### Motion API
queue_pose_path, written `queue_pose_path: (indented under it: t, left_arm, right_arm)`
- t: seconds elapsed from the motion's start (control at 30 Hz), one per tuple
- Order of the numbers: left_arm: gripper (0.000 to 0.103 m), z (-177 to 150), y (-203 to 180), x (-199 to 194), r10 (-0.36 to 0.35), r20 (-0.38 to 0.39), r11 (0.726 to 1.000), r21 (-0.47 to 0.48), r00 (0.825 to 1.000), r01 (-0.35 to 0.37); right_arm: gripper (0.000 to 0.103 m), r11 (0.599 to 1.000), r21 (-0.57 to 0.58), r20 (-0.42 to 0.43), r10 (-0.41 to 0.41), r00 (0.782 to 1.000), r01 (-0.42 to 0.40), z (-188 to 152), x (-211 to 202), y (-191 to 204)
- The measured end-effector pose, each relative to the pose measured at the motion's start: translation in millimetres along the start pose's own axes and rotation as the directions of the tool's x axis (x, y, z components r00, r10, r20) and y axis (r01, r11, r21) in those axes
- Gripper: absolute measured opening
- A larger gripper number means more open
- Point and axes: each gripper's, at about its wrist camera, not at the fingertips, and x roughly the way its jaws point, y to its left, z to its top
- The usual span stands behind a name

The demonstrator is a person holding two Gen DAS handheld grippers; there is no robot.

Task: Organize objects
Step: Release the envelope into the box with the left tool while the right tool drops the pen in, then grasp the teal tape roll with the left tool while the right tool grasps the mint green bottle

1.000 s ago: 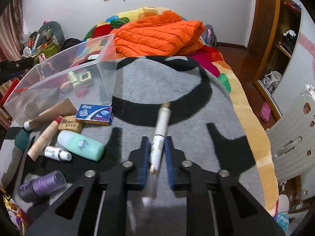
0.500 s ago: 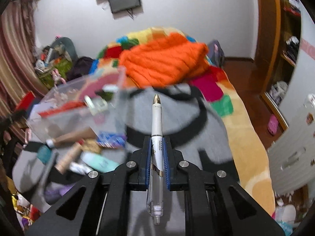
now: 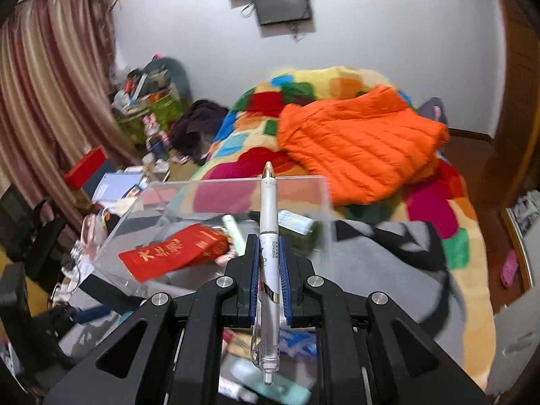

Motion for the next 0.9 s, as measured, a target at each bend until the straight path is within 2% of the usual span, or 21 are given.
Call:
queue_pose_path:
  t: [0.17,0.27,0.37,0.53,0.67,0.73,0.83,0.9]
  left_arm:
    - [0.073,-5.4,-8.1,7.1,0.03,0.006,0.999,0.031,1.0,-0.031]
    - [0.065,-3.6,-9.4,9.1,0.047,0.016,0.998,0.031,0.999,-0.047]
    - [0.057,-2.5,-6.2,9.7,0.05,0.03,0.999,0.011,0.998,-0.05]
    - [0.04,-4.0,1.2,6.1,0.038,0.053,0.999,-0.038,0.998,-0.036]
    - [0.039,-7.2,2.2,1.4,0.035,0.062,0.999,-0.042,0.997,-0.033]
    - [0.039,-9.4,2.1,-1.1,0.035,0.064,0.999,-0.041,0.997,-0.032]
    - [0.038,-12.6,2.4,-5.8,0.037,0.066,0.998,-0.048,0.997,-0.034]
    - [0.038,-15.1,2.4,-9.3,0.036,0.068,0.998,-0.054,0.997,-0.032]
  right_arm:
    - [0.01,0.997,-0.078,-0.063,-0.016,0.998,0.011,8.0,39.3,18.7]
    - [0.01,0.994,-0.102,-0.09,-0.049,0.995,0.04,9.1,58.6,23.9]
    - [0.01,0.993,-0.112,-0.128,-0.037,0.991,0.023,8.5,71.1,25.5]
    - [0.011,0.987,-0.159,-0.17,-0.055,0.984,0.028,0.1,70.9,29.4]
    - [0.027,0.989,-0.145,-0.153,-0.024,0.988,0.002,-5.9,46.0,23.6]
    - [0.034,0.991,-0.132,-0.123,0.003,0.992,-0.02,-10.8,25.4,18.3]
    - [0.046,0.992,-0.124,-0.078,0.003,0.997,-0.013,-18.8,-1.6,12.4]
    - [0.061,0.992,-0.128,-0.03,-0.017,0.999,0.013,-29.6,-23.4,6.3]
